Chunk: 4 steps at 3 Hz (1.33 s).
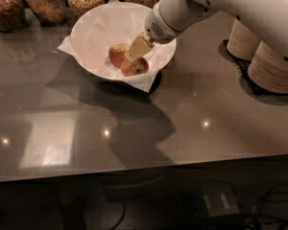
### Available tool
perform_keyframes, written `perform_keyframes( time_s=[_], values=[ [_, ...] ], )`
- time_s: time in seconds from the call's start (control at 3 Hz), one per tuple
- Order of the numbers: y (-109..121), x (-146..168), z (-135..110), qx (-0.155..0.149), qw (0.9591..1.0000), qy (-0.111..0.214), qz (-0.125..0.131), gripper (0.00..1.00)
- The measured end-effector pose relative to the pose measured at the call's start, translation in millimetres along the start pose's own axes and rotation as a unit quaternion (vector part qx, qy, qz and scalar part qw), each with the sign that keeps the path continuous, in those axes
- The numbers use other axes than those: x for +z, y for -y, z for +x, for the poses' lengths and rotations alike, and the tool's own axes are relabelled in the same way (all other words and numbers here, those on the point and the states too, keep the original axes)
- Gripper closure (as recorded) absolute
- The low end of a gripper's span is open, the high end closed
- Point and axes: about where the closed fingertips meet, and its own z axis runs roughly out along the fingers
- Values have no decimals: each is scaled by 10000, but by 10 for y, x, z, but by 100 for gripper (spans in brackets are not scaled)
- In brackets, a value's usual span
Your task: Pick apple from white bowl
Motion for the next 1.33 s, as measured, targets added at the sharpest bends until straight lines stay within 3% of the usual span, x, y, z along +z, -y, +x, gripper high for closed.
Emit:
perform_keyframes(
  time_s=[0.33,1.33],
  values=[
    [-46,97,45,93,9999,-9,-80,50],
    [-140,271,167,281,9993,-80,-247,32]
  ],
)
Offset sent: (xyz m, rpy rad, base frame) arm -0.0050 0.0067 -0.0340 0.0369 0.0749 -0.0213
